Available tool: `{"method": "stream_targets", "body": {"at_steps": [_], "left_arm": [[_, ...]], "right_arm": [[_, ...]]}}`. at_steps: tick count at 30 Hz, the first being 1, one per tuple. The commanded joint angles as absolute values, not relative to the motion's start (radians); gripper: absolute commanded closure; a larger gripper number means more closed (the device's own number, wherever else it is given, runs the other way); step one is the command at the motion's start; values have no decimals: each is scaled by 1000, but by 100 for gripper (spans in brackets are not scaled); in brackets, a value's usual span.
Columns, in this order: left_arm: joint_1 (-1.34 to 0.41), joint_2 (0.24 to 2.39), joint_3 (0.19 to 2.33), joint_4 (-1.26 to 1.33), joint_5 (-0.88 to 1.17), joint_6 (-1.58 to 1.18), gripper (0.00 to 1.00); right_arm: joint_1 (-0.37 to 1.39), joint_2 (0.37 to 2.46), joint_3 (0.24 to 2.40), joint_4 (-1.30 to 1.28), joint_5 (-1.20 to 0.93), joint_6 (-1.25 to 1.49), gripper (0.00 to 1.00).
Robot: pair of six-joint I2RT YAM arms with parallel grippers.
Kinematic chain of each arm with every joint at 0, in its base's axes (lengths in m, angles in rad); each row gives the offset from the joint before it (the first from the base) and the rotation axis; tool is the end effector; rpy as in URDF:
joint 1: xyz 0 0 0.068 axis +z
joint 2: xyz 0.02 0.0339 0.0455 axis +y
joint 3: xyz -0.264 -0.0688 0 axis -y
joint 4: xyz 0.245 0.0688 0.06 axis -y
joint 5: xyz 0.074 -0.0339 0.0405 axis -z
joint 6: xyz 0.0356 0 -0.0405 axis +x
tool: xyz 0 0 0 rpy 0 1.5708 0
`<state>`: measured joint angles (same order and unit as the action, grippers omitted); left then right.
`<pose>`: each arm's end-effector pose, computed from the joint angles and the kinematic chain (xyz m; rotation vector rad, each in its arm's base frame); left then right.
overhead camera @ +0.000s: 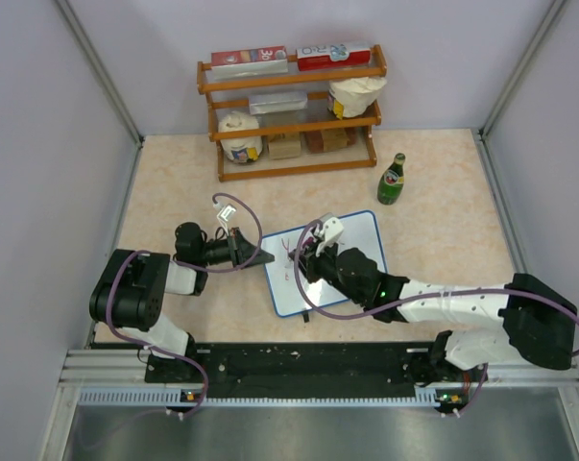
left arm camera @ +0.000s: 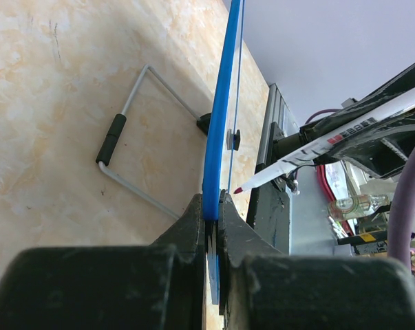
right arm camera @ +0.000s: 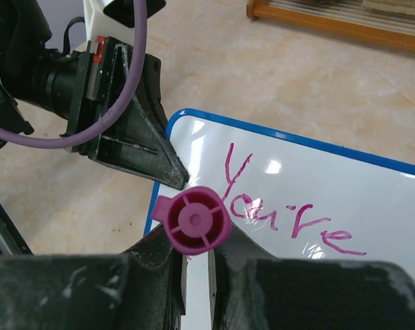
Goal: Write a sentence on the whiteboard
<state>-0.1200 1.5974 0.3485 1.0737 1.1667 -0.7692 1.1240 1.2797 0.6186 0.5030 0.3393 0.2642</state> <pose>0.2424 -0.0622 0.1486 0.3485 1.9061 -1.6216 0.1320 0.2480 0.2464 -0.4989 1.7043 0.7277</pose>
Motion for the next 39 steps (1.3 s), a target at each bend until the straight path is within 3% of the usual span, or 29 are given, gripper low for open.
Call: {"method": "stream_targets", "body": {"at_steps": [1, 39], "left_arm": [[-101, 1615, 345, 1120, 1095, -713, 100], [-101, 1614, 344, 1123, 1098, -715, 100]], "right_arm": [[1135, 1299, 663, 515, 368, 262, 100], [1135, 1278, 594, 499, 383, 313, 100]]}}
